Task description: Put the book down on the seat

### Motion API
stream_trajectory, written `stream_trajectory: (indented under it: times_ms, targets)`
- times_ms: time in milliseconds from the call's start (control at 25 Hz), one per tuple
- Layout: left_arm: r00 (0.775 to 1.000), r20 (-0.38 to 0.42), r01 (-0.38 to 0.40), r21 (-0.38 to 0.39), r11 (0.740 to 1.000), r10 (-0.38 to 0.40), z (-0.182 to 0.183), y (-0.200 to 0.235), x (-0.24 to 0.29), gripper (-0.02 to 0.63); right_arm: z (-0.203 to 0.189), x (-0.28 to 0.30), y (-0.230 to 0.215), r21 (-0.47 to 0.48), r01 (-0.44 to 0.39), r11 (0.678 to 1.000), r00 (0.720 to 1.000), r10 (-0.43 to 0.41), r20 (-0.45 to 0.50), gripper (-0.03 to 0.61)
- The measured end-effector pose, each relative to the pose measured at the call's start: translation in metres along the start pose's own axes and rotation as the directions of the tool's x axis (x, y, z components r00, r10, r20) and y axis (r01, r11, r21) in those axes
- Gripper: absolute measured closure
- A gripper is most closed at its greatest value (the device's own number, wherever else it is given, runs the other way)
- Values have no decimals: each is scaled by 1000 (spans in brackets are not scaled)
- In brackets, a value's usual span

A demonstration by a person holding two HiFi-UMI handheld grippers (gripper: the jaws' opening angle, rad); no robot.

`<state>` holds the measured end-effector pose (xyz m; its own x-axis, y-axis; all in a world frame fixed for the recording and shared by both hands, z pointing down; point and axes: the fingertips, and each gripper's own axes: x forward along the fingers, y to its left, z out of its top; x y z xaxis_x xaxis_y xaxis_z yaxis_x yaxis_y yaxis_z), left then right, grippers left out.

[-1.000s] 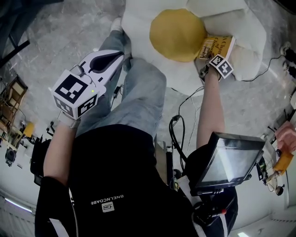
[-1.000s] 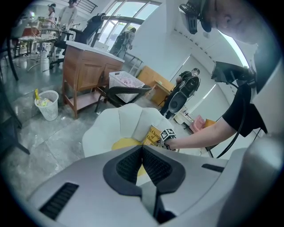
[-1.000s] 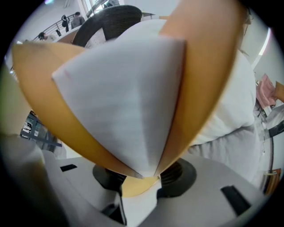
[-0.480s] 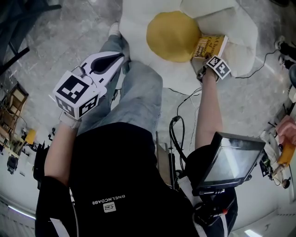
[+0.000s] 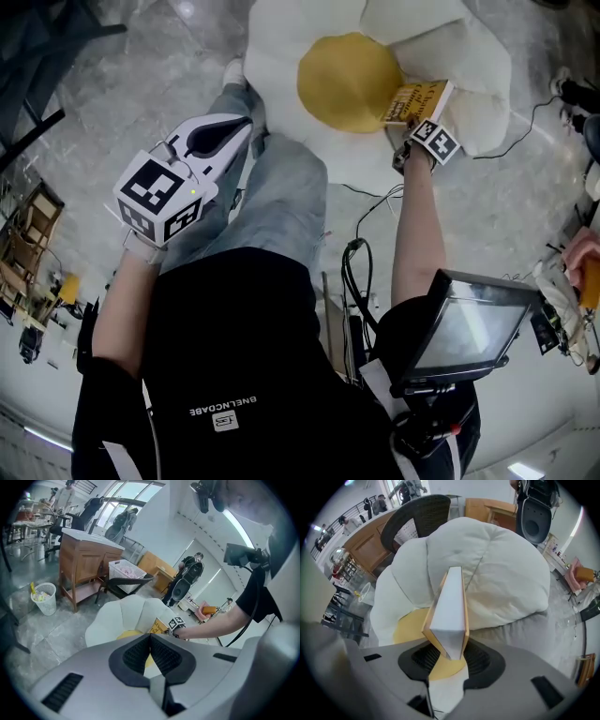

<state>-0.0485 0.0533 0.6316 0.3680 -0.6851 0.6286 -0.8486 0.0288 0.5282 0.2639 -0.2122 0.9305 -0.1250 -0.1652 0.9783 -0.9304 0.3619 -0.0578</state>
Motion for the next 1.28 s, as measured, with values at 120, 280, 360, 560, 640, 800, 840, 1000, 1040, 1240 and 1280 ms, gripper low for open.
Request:
stream_trajectory:
  times_ms: [120, 280, 360, 560, 640, 800, 840, 1000, 1040, 1240, 1280]
  targets:
    - [1000, -9, 7, -1, 1000, -7, 3, 6, 0, 600, 0, -2, 6, -5, 3, 1000, 1000, -3, 6, 418]
    - [1000, -15, 19, 1, 1000, -19, 7, 11, 2, 600, 1, -3, 10, -6, 8, 1000, 1000, -8, 15, 418]
    - [999, -19, 27, 2, 1000, -27, 8, 15, 2, 600, 2, -3, 17, -10, 12, 1000, 1000, -11, 19, 417]
    - [999, -21, 42, 1, 999, -42, 13, 23, -10, 600, -6, -9, 36, -9, 14, 1000, 1000, -14, 12, 417]
    - [999, -18, 43, -5, 999, -43, 16, 29, -16, 600, -6, -11, 45, -5, 12, 1000, 1000, -11, 9, 418]
    - [999, -24, 46, -8, 999, -46, 16, 35, -23, 600, -7, -12, 57, -3, 11, 1000, 1000, -11, 5, 417]
    - [998, -28, 49, -6, 999, -50, 15, 35, -25, 600, -9, -13, 59, -2, 12, 1000, 1000, -12, 4, 417]
    - [997, -40, 62, -7, 998, -62, 13, 38, -31, 600, -13, -18, 66, -13, 21, 1000, 1000, -21, -5, 415]
    - [997, -41, 63, -7, 998, -63, 13, 40, -33, 600, -13, -19, 70, -20, 22, 1000, 1000, -22, -8, 414]
    - [996, -45, 78, -9, 997, -79, 15, 49, -40, 600, -15, -24, 85, -26, 22, 999, 1000, -22, -14, 412]
    - [996, -45, 83, -6, 997, -83, 17, 49, -42, 600, -16, -26, 87, -26, 22, 999, 1000, -22, -15, 411]
